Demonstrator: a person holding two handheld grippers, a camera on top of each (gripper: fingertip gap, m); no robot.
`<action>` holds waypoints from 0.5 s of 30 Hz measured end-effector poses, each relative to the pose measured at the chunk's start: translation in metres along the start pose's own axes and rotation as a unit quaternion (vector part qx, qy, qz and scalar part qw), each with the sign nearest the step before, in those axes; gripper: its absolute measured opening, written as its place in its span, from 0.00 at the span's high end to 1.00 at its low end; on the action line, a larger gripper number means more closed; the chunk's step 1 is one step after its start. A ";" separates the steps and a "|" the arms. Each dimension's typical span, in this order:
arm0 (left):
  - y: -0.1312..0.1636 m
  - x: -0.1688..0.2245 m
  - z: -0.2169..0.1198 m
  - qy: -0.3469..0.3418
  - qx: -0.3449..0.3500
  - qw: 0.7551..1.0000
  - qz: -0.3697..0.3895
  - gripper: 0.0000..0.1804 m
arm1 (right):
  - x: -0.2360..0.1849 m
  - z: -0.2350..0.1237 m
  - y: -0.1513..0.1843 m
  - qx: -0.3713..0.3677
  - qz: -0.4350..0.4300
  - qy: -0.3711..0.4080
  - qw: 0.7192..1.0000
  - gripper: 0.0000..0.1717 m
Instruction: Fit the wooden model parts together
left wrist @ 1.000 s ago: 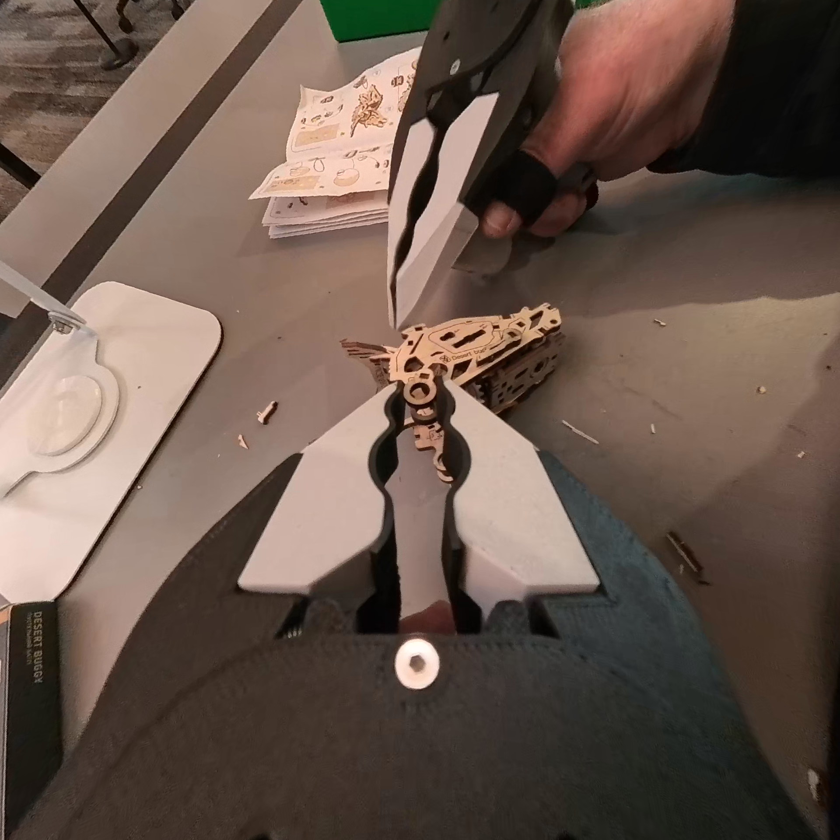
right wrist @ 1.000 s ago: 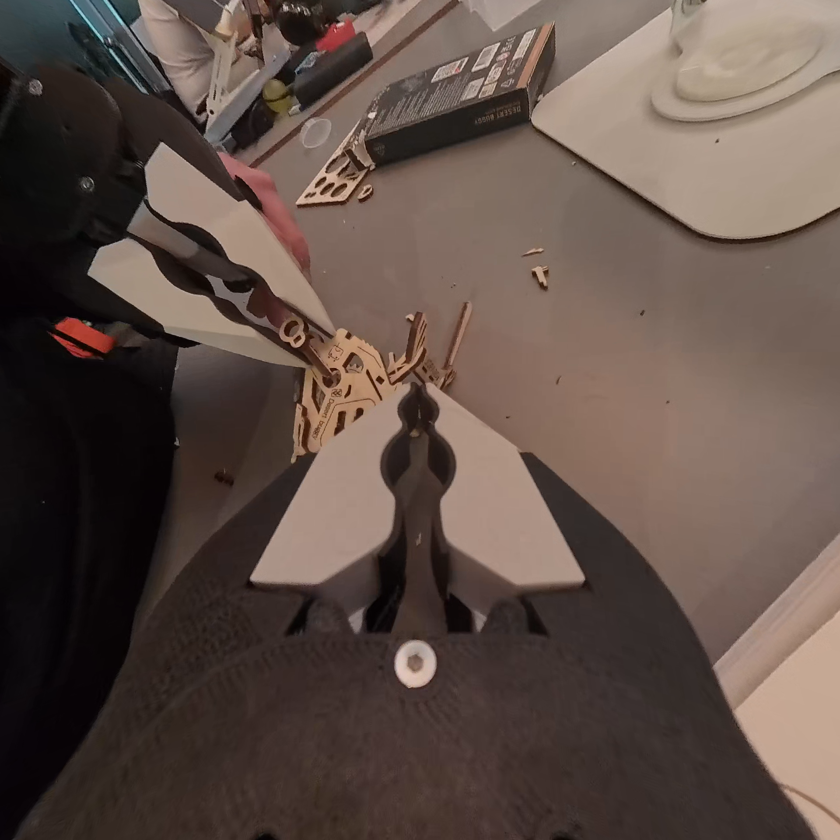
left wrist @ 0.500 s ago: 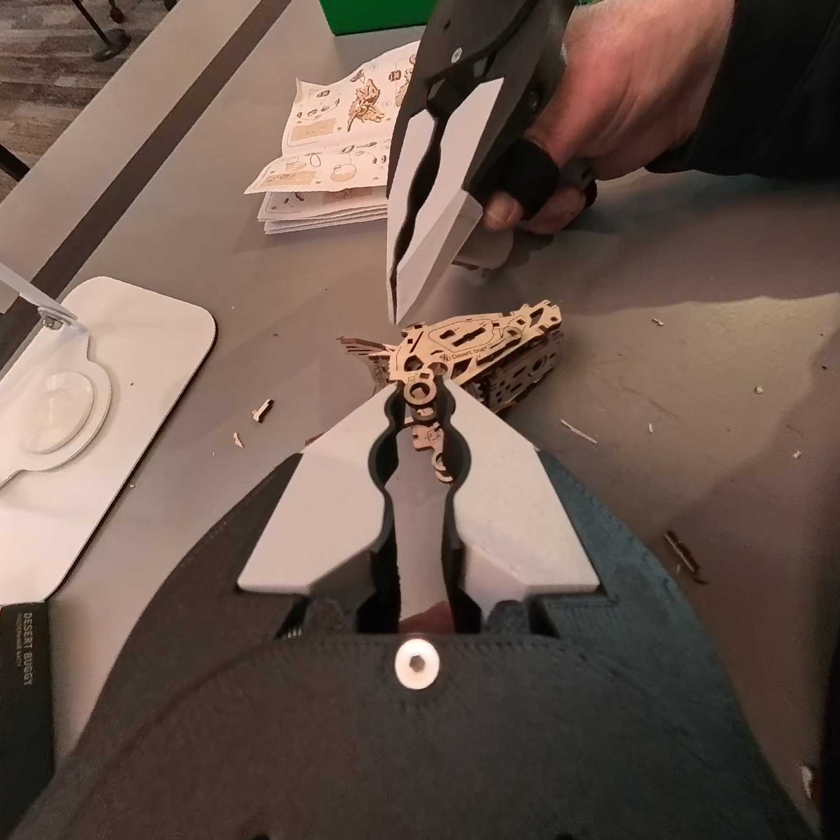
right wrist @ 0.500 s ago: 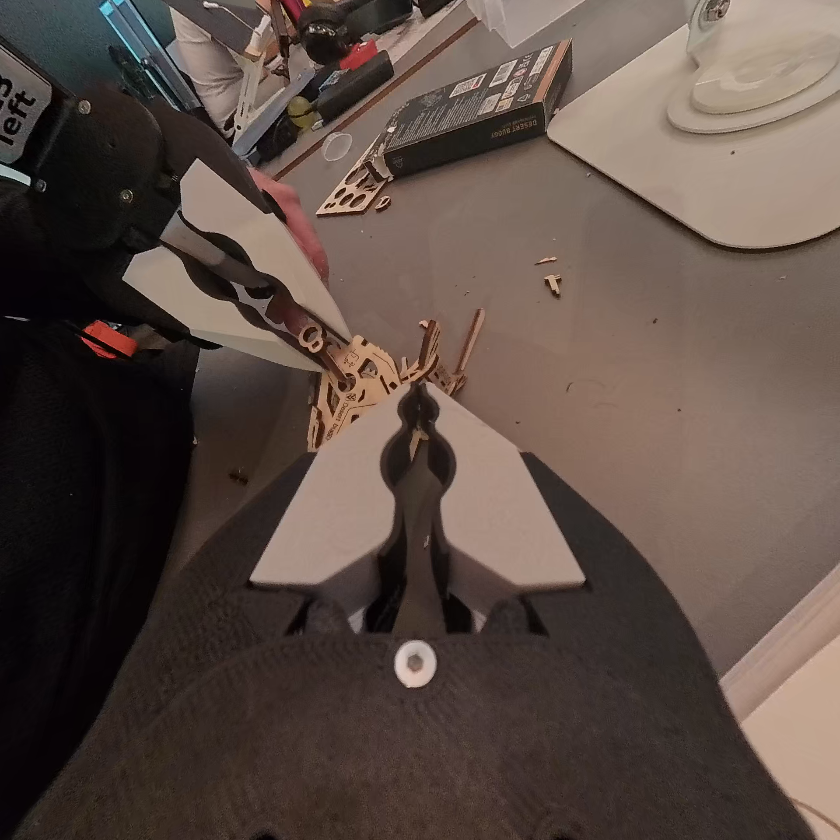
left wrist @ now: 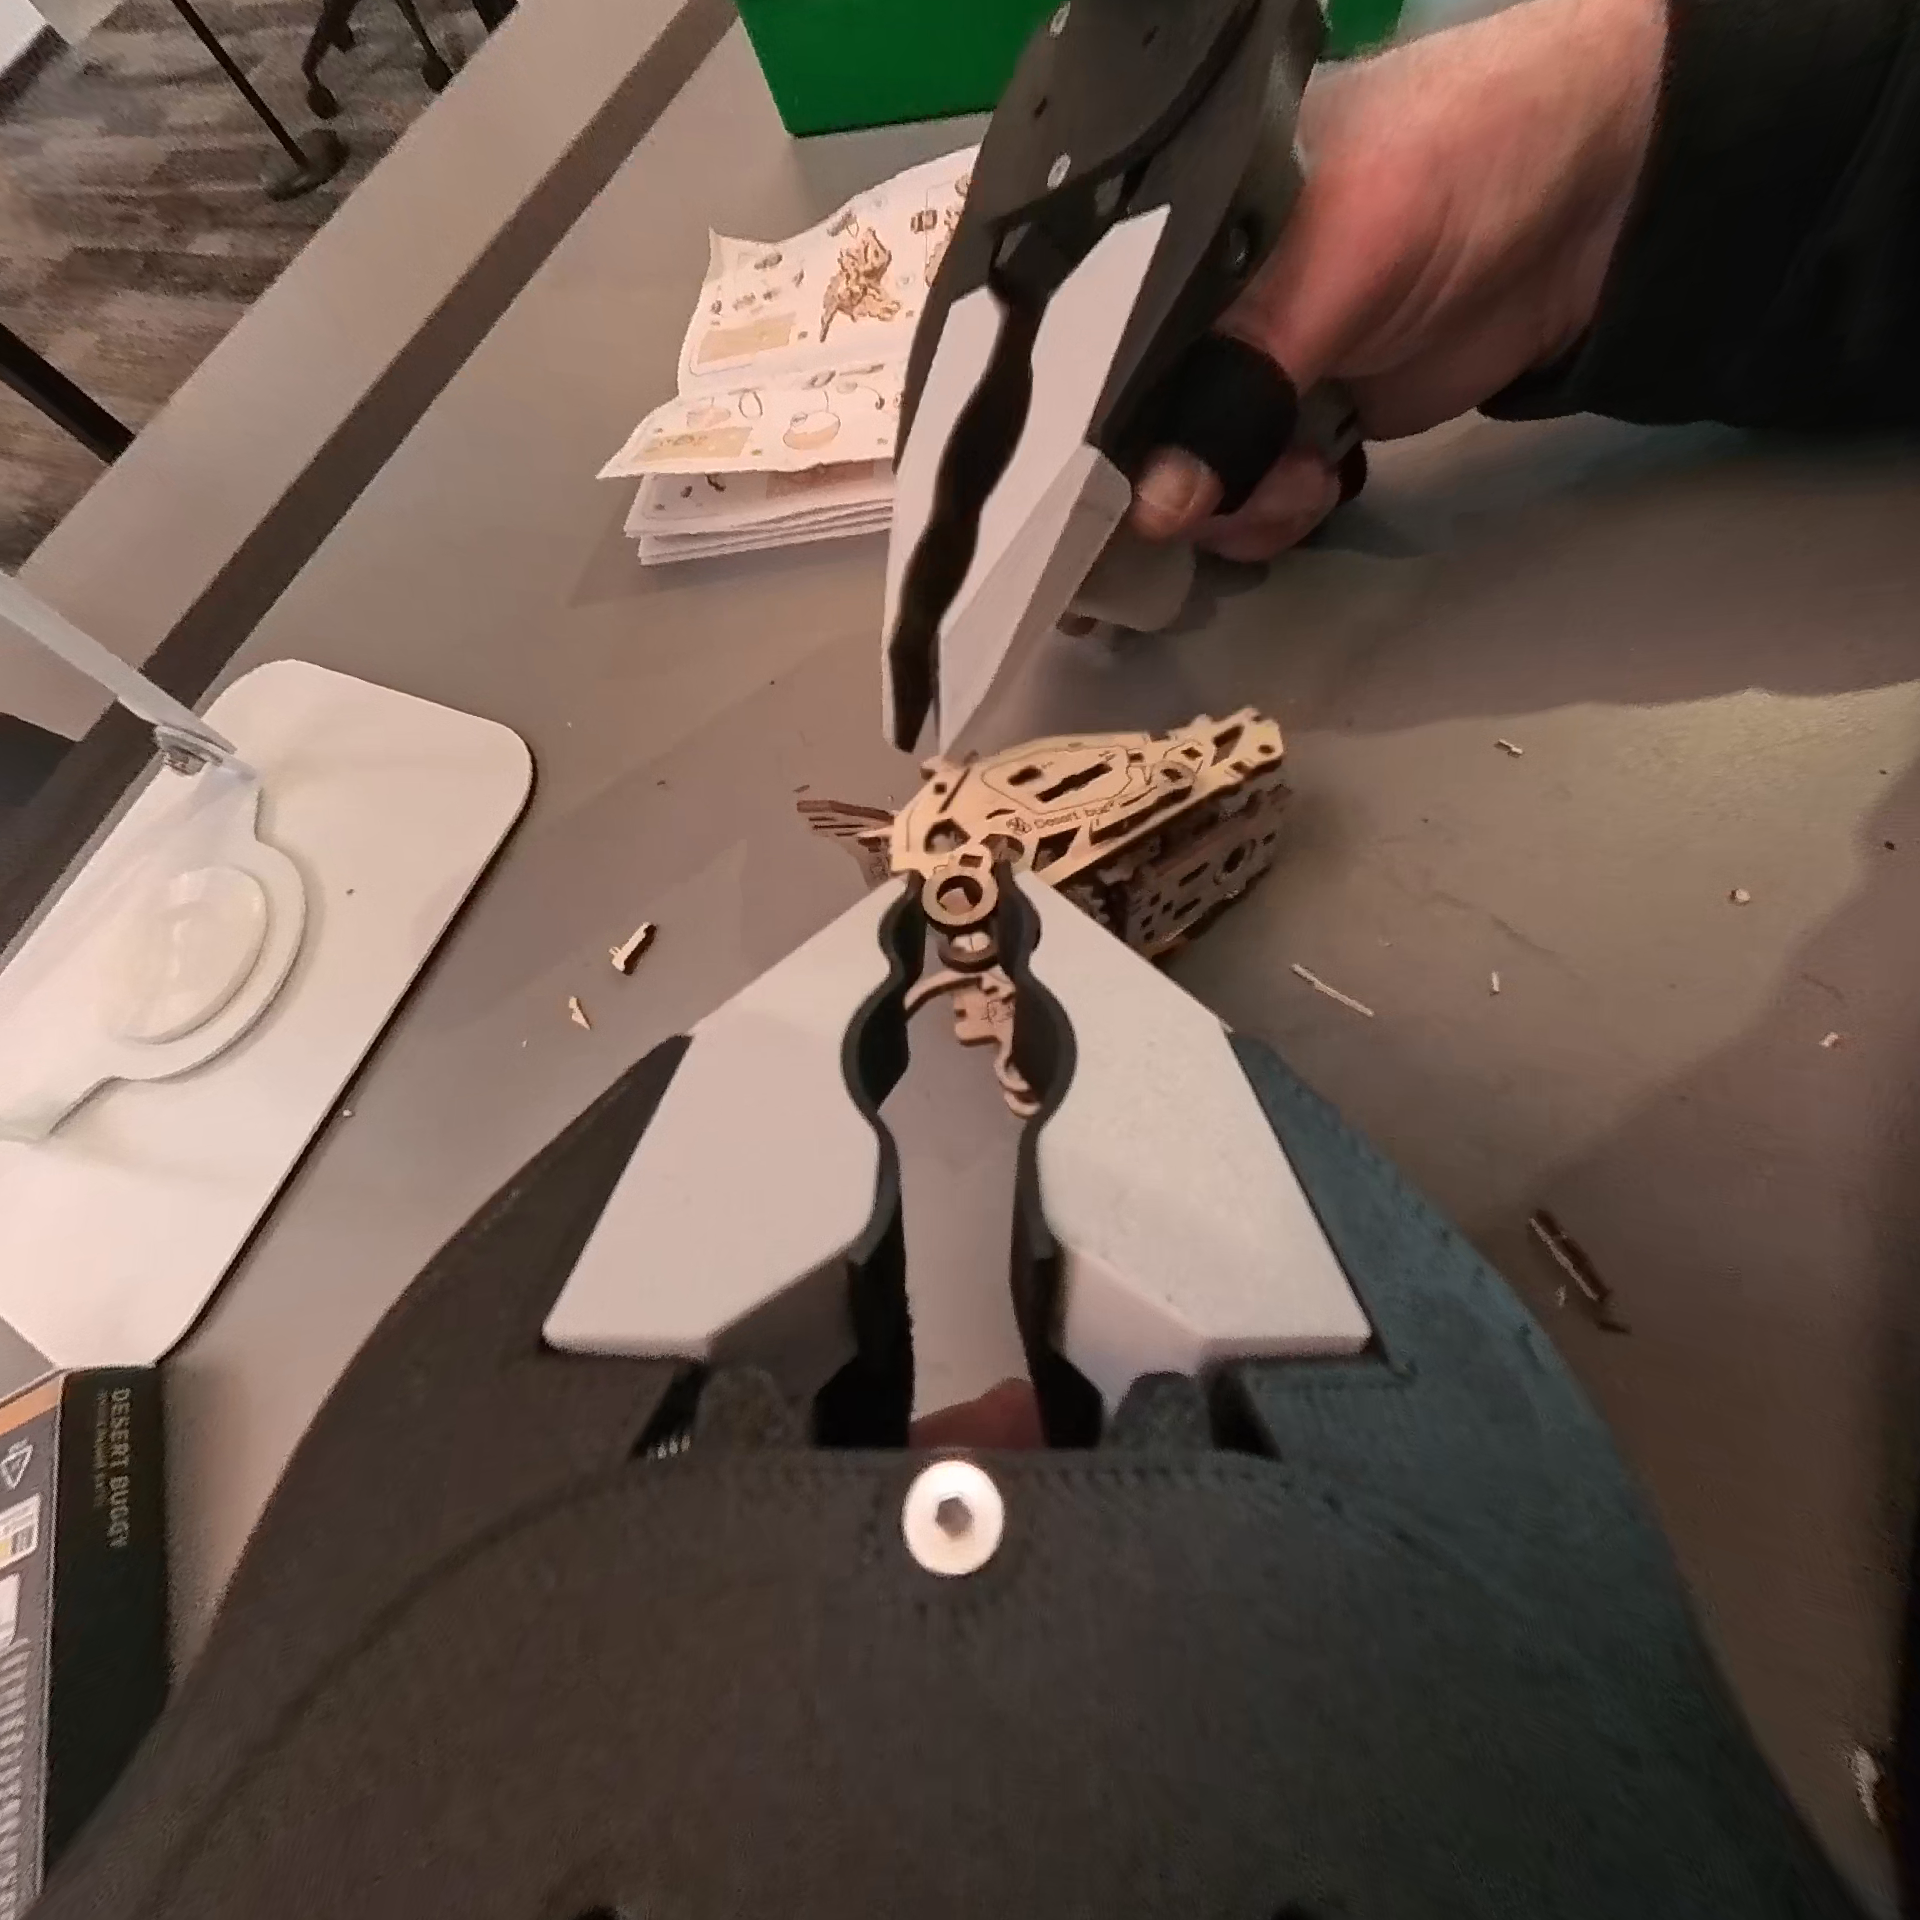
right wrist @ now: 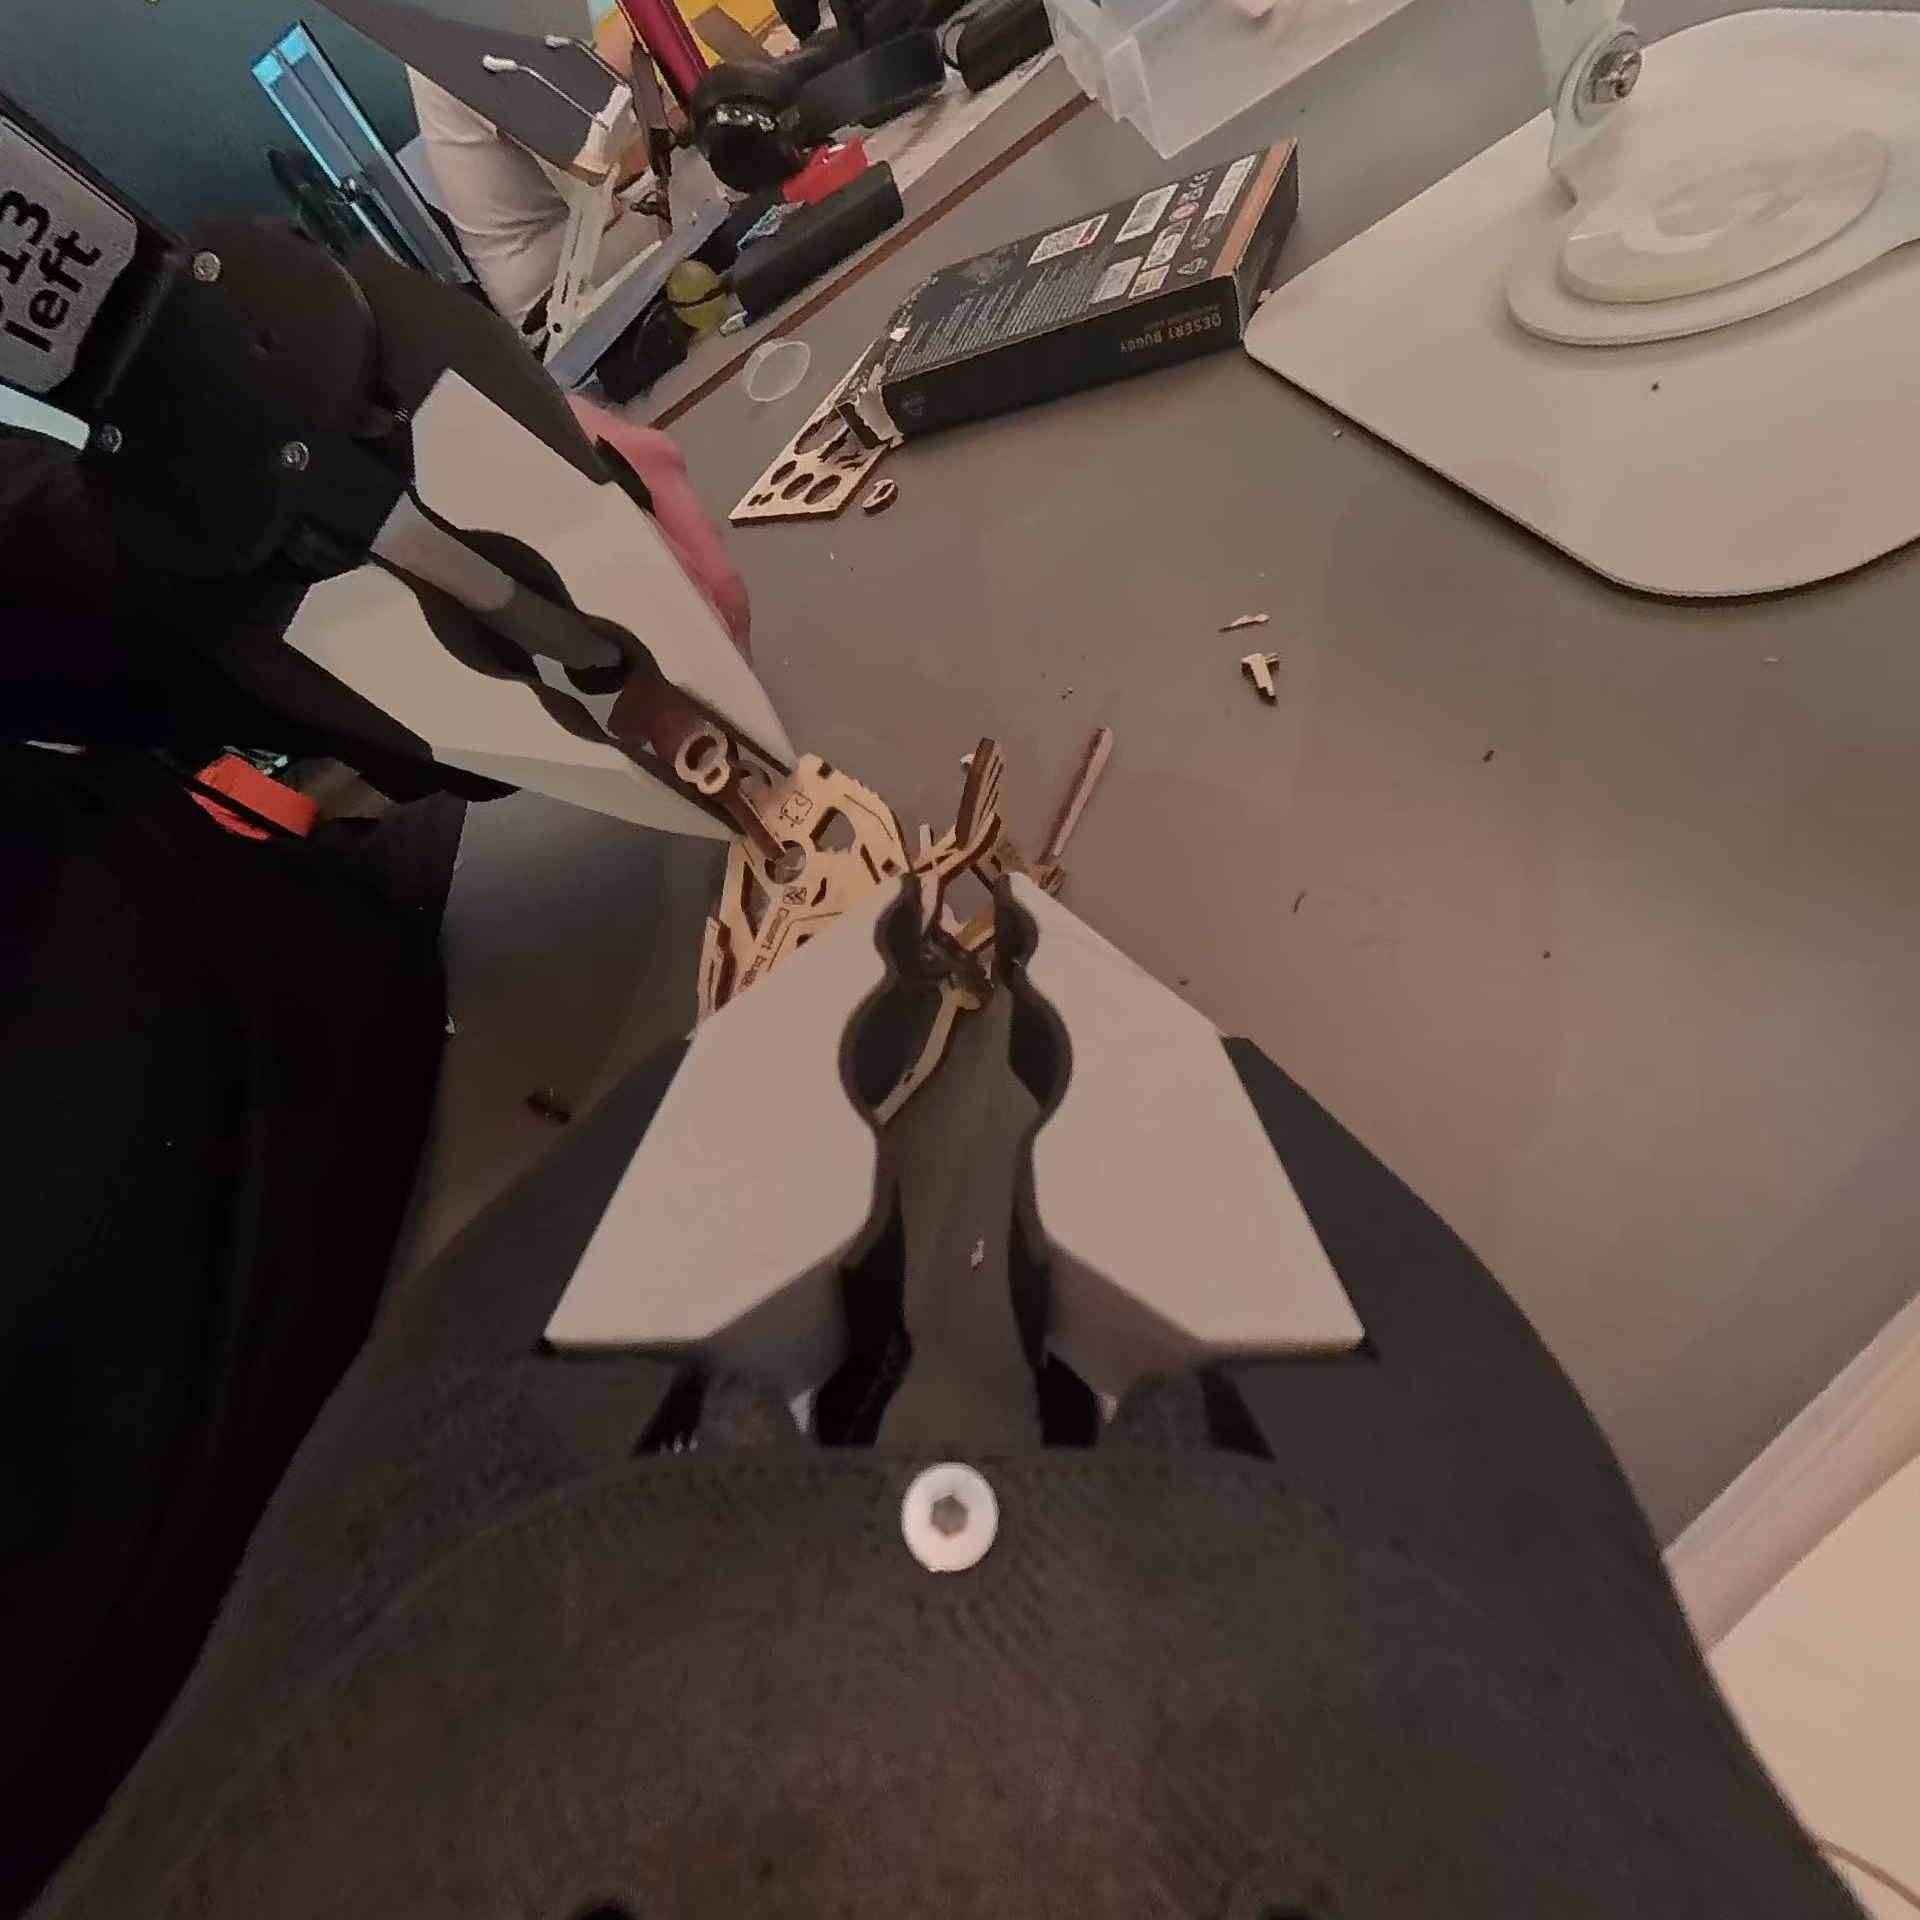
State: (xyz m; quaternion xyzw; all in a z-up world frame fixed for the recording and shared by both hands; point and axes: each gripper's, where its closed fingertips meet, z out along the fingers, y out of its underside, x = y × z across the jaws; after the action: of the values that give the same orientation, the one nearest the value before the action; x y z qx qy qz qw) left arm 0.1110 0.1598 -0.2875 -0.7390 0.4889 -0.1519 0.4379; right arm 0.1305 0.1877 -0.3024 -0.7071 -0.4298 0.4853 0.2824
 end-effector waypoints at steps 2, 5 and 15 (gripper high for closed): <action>0.002 0.001 0.000 0.004 -0.004 1.000 -0.002 0.94 | -0.002 0.002 0.003 -0.011 0.002 -0.007 1.000 0.89; 0.003 0.001 -0.001 0.002 -0.002 1.000 0.003 0.94 | -0.003 0.003 0.002 -0.012 0.003 -0.016 1.000 0.89; 0.004 0.005 -0.003 -0.002 -0.001 1.000 -0.005 0.94 | -0.008 0.003 0.007 -0.027 0.009 -0.043 0.999 0.90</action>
State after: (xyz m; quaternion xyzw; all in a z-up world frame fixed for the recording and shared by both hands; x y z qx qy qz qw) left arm 0.1095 0.1538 -0.2900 -0.7421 0.4845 -0.1519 0.4375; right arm 0.1291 0.1770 -0.3055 -0.6967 -0.4486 0.5058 0.2399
